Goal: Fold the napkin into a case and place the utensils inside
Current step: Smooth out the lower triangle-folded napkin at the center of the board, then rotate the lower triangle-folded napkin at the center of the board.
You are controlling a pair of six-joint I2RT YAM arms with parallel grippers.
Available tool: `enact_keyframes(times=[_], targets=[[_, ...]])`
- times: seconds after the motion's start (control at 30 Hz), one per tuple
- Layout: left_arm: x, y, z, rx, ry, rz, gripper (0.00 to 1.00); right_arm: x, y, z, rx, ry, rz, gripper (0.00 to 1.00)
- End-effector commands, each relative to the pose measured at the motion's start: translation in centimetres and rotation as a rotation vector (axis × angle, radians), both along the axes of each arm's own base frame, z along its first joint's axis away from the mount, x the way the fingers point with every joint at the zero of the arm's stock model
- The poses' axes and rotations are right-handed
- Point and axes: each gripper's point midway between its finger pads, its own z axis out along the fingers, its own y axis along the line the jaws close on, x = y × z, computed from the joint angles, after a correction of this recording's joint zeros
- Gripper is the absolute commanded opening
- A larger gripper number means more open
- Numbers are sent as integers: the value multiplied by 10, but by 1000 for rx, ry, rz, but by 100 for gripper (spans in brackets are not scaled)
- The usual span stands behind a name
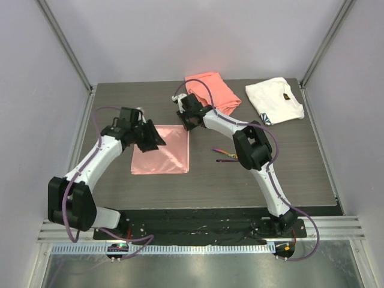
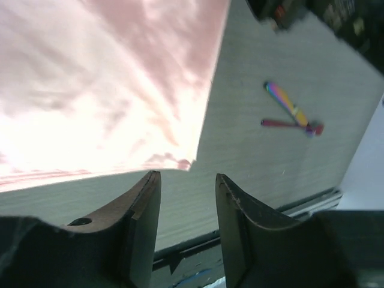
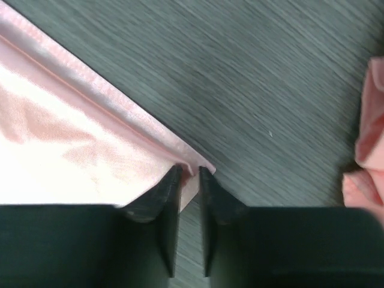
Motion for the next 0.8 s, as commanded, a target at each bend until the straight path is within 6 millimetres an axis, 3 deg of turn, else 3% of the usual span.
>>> enact_keyframes(times=[0.0,0.07,0.1,0.17,0.2,0.27,0.33,0.37,0.4,0.43,0.47,0.53,0.67,0.77], targets=[[40,17,20,-106,-10,50,43,27,-4,58,-8,-110,-72,39],[57,24,8,-57,-16,81,39,26,-10,71,-14,-98,-118,50],[61,28,1,-32,-12,100,38,25,-9,89,22,-103,-155,57],[71,32,-15,-29,13,149,34,16,-16,96,40,-68,-212,61],[74,30,-19,-47,18,154,32,10,-17,111,69,-68,-220,63],[79,33,-26,-66,39,197,31,-13,-10,100,115,28,-186,63],[87,39,-29,-67,32,233,29,-43,12,110,232,120,-122,63],[90,44,-29,-67,30,256,29,-60,11,95,234,178,-113,61],[96,45,-28,-81,18,270,30,-75,22,93,267,220,-103,56],[99,51,-27,-85,20,287,30,-88,32,105,331,244,-51,53],[104,51,-21,-99,13,287,30,-103,29,89,324,295,-48,47],[113,54,-19,-117,21,290,30,-119,42,99,402,315,-10,37],[119,53,-22,-123,49,285,29,-163,50,84,459,476,62,15],[123,56,-25,-135,54,302,29,-184,51,72,470,528,79,7]])
